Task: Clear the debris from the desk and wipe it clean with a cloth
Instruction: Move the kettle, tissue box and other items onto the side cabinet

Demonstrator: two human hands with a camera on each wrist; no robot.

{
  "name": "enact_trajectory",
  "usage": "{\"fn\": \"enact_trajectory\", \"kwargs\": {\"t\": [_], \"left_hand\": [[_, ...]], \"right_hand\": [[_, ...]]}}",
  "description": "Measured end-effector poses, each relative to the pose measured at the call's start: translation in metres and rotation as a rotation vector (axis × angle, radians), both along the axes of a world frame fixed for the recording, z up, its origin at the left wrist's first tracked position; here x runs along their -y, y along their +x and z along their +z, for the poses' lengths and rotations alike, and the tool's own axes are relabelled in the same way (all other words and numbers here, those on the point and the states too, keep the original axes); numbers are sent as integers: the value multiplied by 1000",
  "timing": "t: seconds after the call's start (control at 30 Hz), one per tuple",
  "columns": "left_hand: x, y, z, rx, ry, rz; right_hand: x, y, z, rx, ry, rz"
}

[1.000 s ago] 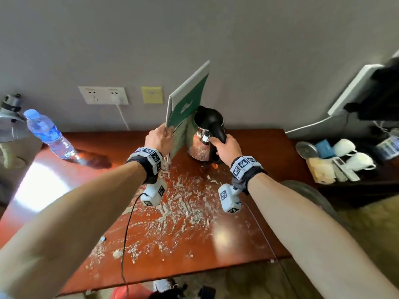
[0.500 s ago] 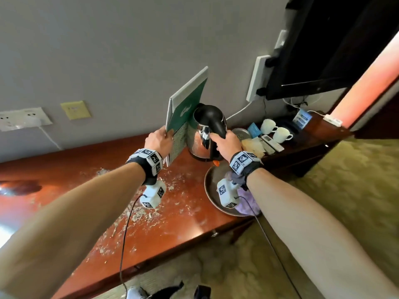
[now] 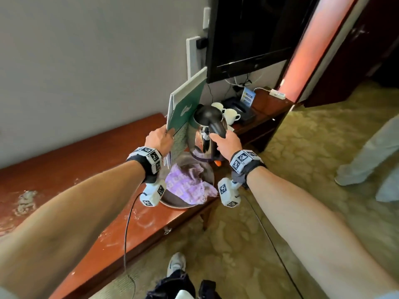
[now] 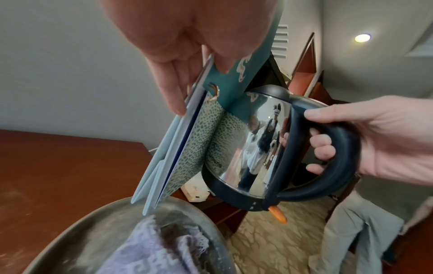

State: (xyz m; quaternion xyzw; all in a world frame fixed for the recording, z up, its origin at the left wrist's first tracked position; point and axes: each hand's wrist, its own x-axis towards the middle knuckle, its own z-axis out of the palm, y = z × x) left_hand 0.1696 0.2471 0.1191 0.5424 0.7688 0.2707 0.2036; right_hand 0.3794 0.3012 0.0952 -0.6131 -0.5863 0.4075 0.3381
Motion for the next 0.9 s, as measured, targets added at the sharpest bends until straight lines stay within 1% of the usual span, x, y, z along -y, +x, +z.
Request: {"fn": "enact_trajectory", "kwargs": {"t": [0.2,0.3,0.5,0.6,0.7,0.9], "left_hand": [[-77,56,-7,-6,-13,-60],[-124,83,-15,-35,-36,-76],[-221,141,-39,13,-56,-120],[-256,170,-49,22,-75,-124],[-290,197,-52,17,-102,-129],[-358,251,-62,-4,-153,-103]], "right_hand": [[-60,60,-5,-24,-21,-75],[-104,90,-12,-5,-8,-70],[-197,149,-33,47,-17,-89],[-233,177,-39,65,-45,-104],[-267,206,-45,82,-82,-111],[-341,261,-66,61,-128,-89]]}}
